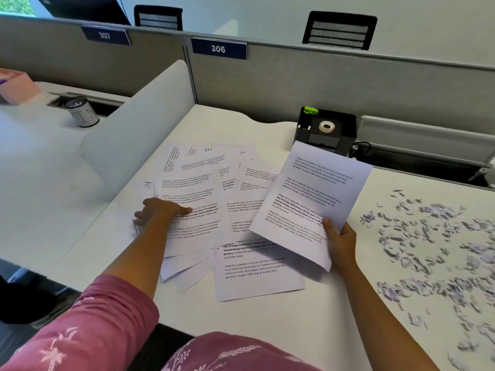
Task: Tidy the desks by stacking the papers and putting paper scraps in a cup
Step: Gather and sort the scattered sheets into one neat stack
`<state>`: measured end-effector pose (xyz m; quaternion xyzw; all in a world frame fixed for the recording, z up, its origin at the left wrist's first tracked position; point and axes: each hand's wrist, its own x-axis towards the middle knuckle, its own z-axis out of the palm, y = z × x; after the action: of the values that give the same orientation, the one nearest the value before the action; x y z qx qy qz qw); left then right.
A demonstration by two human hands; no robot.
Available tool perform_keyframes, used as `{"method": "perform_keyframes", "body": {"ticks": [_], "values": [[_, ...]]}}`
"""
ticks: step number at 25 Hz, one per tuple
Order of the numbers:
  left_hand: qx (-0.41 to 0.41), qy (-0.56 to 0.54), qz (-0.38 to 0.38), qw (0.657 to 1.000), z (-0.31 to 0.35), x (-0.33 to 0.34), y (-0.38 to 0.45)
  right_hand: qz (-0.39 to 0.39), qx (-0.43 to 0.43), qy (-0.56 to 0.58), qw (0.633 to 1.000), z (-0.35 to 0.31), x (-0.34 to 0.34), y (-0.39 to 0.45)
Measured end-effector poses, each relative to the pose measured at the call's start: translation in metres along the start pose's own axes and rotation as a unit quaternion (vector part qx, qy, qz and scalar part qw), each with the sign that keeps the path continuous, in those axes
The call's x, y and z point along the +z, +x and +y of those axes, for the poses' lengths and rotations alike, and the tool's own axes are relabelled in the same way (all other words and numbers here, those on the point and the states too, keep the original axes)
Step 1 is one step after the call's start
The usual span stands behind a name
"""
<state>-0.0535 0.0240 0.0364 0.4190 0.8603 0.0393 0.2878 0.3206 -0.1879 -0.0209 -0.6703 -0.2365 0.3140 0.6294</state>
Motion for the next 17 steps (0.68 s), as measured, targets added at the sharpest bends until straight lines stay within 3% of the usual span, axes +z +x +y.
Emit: {"method": "perform_keyframes", "body": {"ticks": [3, 8, 14, 17], "values": [[0.01, -0.036, 0.009, 0.999, 0.003, -0.001, -0.008, -0.008, -0.003, -0.01, 1.0, -0.002, -0.002, -0.003], [0.092, -0.171, 0.061, 0.979, -0.006, -0.006, -0.028, -0.003, 0.011, 0.005, 1.0, -0.008, -0.001, -0.003], [0.13, -0.34, -0.022, 0.931, -0.019, -0.002, -0.063, 0.023, 0.045, 0.045, 0.998, -0.006, -0.009, 0.003], [0.153, -0.342, -0.073, 0.924, -0.029, 0.031, -0.093, 0.036, 0.064, 0.079, 0.994, -0.009, -0.01, 0.003]]}}
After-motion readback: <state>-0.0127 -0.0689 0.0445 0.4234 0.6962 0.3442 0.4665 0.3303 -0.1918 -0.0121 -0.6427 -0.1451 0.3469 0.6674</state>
